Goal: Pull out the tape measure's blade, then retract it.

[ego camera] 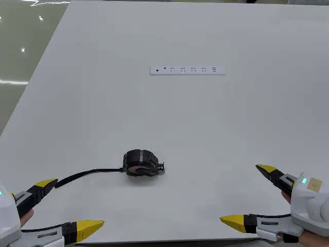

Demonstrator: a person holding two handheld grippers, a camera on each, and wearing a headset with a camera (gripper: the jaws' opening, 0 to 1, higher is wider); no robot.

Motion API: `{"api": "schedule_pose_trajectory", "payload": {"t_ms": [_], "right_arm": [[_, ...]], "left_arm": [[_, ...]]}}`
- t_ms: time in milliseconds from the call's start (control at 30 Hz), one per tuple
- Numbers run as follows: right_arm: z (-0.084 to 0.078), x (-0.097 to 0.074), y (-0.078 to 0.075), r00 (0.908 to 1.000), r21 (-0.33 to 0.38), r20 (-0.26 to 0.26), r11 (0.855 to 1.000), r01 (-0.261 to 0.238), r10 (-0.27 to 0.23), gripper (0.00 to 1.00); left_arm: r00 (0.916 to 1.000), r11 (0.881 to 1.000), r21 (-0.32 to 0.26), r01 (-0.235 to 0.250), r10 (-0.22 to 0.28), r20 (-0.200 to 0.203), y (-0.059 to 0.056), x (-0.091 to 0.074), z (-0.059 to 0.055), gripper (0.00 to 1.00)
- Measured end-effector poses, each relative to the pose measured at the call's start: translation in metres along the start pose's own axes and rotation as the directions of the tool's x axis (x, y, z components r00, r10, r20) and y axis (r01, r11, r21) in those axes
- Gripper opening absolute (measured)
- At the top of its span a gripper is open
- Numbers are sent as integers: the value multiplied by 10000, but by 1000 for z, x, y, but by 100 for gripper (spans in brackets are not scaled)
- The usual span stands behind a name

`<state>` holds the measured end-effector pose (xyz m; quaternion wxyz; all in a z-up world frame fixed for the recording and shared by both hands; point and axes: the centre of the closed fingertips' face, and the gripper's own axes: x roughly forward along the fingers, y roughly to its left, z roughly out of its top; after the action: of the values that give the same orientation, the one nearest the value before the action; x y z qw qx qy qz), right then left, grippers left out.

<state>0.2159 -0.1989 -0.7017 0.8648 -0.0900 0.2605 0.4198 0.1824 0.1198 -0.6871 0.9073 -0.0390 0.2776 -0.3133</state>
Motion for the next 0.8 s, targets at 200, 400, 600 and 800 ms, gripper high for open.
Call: {"api": "schedule_pose_trajectory", "payload": {"t_ms": [200,400,600,800], "right_arm": [[2,-1,0,10000,-112,39,9999,39,-39,98],[1,0,2,10000,-192,-45,9998,4,-5,98],[-1,0,3,9999,-177,-93,9998,-52,50,98],[-1,1,4,9999,-165,-112,9998,-94,92,98]], "left_arm": [[10000,10000,39,32,-32,-34,-1,0,0,99],[10000,10000,34,58,-58,-48,-1,1,0,99],[10000,10000,37,60,-60,-51,-1,1,0,99],[9999,10000,36,72,-72,-75,-1,1,-2,99]]}}
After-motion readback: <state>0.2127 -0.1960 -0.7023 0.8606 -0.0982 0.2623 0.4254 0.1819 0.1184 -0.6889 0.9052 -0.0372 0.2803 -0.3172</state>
